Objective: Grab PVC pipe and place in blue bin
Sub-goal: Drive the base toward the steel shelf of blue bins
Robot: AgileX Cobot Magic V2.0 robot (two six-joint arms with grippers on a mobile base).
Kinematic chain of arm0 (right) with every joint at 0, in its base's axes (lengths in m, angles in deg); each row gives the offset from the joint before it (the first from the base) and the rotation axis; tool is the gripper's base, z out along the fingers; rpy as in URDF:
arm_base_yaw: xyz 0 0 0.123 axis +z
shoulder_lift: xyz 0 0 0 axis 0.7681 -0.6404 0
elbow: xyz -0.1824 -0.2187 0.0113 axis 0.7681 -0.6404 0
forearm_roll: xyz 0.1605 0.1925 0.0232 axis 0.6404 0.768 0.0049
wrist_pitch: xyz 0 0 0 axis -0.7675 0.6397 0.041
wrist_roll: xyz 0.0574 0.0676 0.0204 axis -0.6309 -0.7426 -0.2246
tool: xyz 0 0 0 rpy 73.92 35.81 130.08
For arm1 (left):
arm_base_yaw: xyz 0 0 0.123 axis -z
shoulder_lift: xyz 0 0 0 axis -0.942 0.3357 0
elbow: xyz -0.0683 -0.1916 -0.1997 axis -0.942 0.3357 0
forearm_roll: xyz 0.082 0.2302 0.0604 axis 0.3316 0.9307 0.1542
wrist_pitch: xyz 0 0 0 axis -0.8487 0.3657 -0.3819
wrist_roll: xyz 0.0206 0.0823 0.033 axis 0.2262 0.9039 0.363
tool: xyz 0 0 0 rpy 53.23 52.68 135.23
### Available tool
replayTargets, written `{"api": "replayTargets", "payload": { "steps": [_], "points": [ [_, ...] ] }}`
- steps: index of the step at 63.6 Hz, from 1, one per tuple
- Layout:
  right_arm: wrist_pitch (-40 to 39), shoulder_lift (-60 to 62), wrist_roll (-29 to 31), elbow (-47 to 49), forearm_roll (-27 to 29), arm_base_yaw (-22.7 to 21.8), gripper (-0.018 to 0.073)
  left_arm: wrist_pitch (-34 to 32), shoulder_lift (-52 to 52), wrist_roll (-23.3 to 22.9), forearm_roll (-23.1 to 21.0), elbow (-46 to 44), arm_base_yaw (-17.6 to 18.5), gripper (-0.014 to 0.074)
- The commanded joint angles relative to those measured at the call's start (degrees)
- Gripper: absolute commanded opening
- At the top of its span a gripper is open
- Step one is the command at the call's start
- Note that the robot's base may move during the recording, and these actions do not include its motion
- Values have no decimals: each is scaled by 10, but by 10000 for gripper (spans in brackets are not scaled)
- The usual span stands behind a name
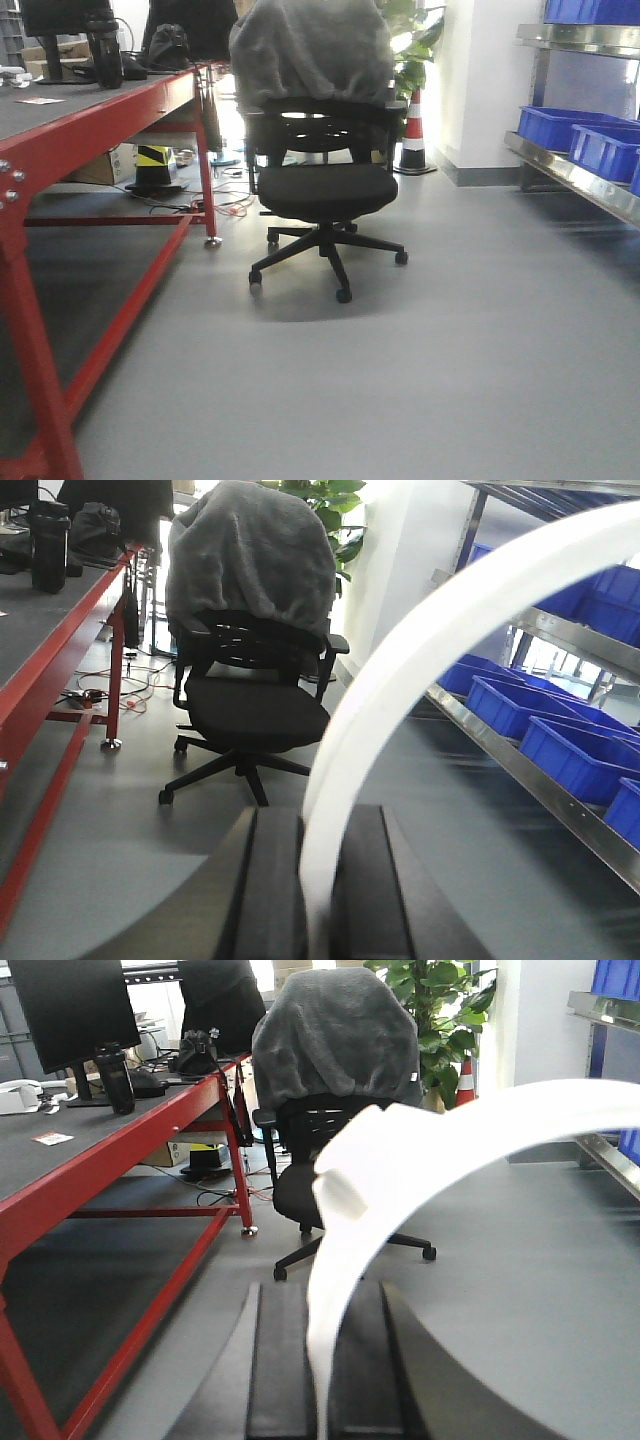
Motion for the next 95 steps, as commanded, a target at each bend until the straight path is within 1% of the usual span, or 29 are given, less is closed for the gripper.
{"api": "replayTargets", "payload": {
  "steps": [1,95],
  "points": [
    [-18,3,4,-2,-5,-1,-168,-17,-2,-3,-4,-1,3,-111],
    [-21,3,4,-2,-5,-1,-168,-17,-2,-3,-4,-1,3,-111]
  ]
}}
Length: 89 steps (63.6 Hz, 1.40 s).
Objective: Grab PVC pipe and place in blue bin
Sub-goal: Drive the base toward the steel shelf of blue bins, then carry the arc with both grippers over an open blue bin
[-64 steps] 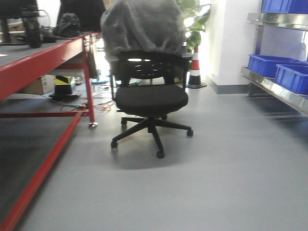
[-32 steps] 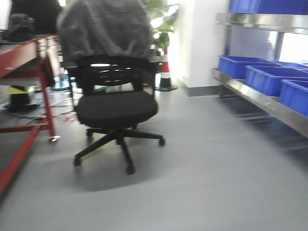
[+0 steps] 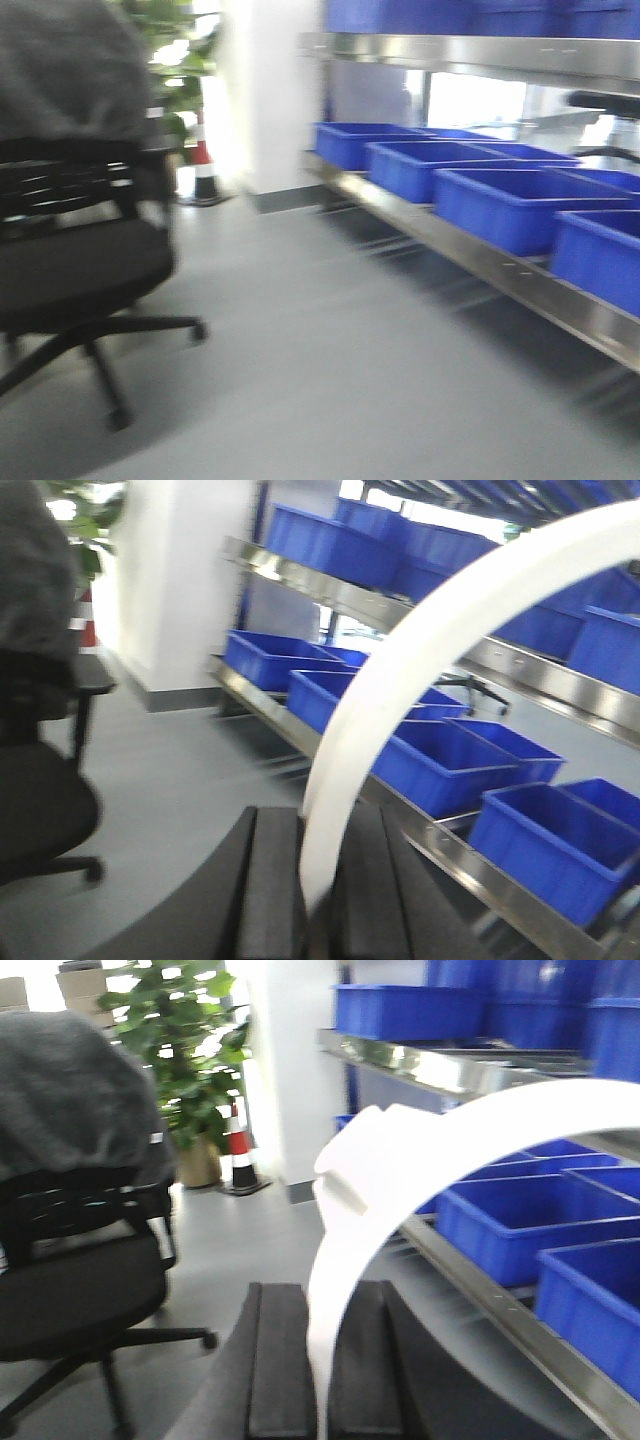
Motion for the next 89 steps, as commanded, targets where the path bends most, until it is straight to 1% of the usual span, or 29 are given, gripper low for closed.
{"api": "replayTargets", "payload": {
  "steps": [1,89],
  "points": [
    [-17,3,4,-2,-5,-1,-168,-17,-2,-3,-4,-1,3,-111],
    [-17,3,4,-2,-5,-1,-168,-17,-2,-3,-4,-1,3,-111]
  ]
}}
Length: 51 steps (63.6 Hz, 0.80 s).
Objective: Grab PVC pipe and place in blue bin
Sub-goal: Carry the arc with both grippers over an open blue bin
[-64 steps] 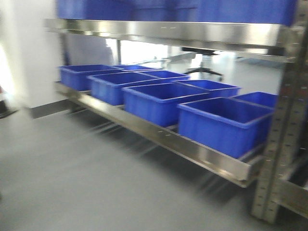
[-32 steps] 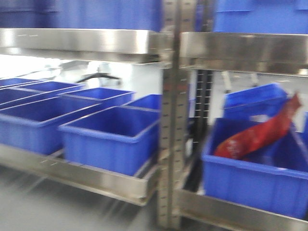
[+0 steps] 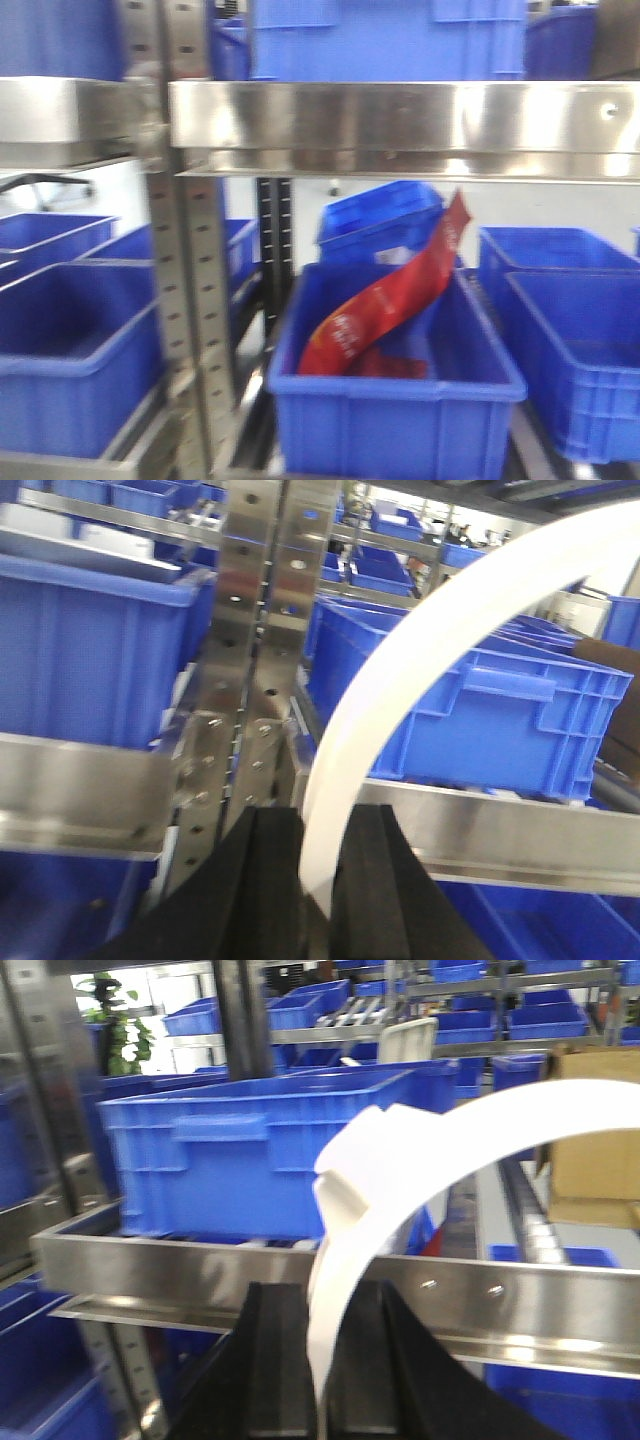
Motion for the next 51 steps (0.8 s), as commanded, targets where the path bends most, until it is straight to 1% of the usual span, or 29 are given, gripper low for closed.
{"api": "replayTargets", "payload": {
  "steps": [1,51],
  "points": [
    [-18,3,4,-2,-5,-1,-168,-17,-2,-3,-4,-1,3,-111],
    [-18,3,4,-2,-5,-1,-168,-17,-1,-3,-4,-1,3,-111]
  ]
}}
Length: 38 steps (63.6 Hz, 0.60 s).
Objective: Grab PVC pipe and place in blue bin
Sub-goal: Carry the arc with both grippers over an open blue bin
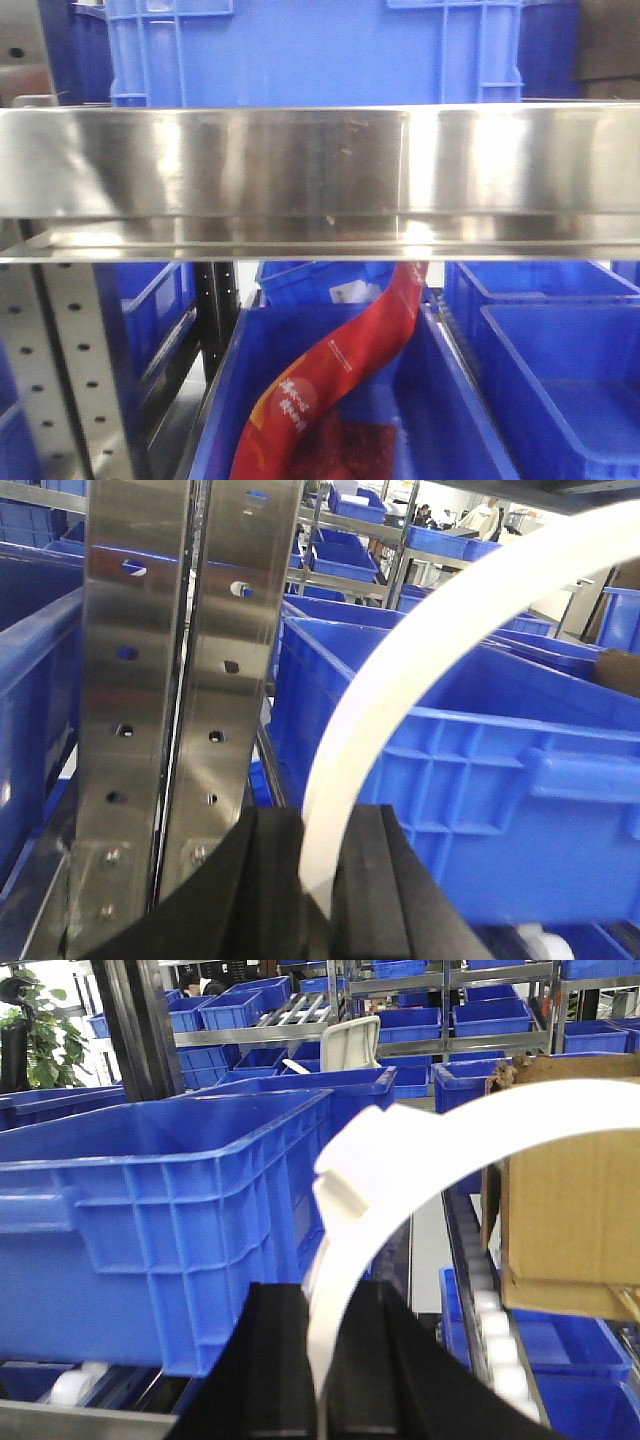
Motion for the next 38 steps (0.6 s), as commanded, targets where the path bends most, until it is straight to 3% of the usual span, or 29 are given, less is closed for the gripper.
{"api": "replayTargets", "payload": {
  "steps": [1,38],
  "points": [
    [-16,3,4,0,-5,-1,-168,-16,-1,-3,-4,-1,3,-111],
    [-16,3,4,0,-5,-1,-168,-16,-1,-3,-4,-1,3,-111]
  ]
}}
